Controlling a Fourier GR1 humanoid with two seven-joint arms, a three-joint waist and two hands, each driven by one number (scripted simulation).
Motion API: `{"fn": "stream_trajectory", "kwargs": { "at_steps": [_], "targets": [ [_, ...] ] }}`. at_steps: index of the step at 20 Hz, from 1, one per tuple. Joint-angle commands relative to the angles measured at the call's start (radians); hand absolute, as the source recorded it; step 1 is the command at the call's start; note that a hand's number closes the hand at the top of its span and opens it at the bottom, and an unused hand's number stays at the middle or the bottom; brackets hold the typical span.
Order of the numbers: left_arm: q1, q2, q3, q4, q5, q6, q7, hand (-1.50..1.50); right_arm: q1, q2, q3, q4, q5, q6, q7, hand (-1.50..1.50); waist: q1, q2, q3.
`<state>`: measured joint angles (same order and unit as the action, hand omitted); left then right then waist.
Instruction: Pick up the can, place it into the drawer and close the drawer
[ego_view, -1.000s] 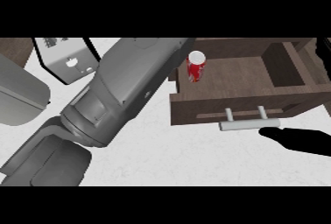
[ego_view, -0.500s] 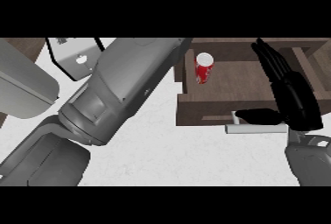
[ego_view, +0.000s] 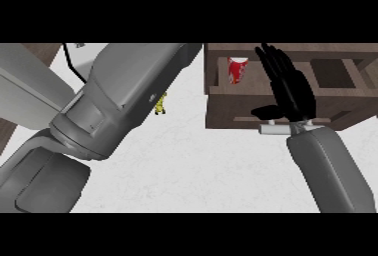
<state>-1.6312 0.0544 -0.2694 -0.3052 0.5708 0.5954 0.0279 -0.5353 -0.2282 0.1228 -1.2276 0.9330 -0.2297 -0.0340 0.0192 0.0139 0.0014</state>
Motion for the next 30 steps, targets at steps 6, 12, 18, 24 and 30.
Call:
{"fn": "stream_trajectory", "kwargs": {
  "at_steps": [6, 12, 18, 24, 30],
  "targets": [
    [0.05, 0.075, -0.011, -0.085, -0.035, -0.014, 0.062, -1.5, -0.195, 0.064, -0.067, 0.414, 0.118, -0.285, -0.04, -1.5, 0.036, -0.005, 0.0],
    [0.13, 0.121, -0.014, -0.167, -0.042, -0.053, 0.088, -1.5, -0.351, 0.053, -0.136, 0.613, 0.128, -0.387, -0.053, -1.5, 0.048, -0.004, 0.0],
    [0.159, 0.161, -0.021, -0.235, -0.054, -0.062, 0.13, -1.5, -0.537, 0.021, -0.188, 0.755, 0.123, -0.394, -0.053, -1.5, 0.07, 0.002, 0.0],
    [0.258, 0.198, -0.042, -0.325, -0.062, -0.095, 0.149, -1.5, -0.615, 0.018, -0.209, 0.844, 0.141, -0.445, -0.029, -1.5, 0.099, 0.002, -0.001],
    [0.318, 0.204, -0.053, -0.411, -0.063, -0.091, 0.175, -1.5, -0.676, 0.044, -0.259, 0.868, 0.084, -0.436, -0.07, -1.5, 0.104, 0.003, 0.0]
  ]
}}
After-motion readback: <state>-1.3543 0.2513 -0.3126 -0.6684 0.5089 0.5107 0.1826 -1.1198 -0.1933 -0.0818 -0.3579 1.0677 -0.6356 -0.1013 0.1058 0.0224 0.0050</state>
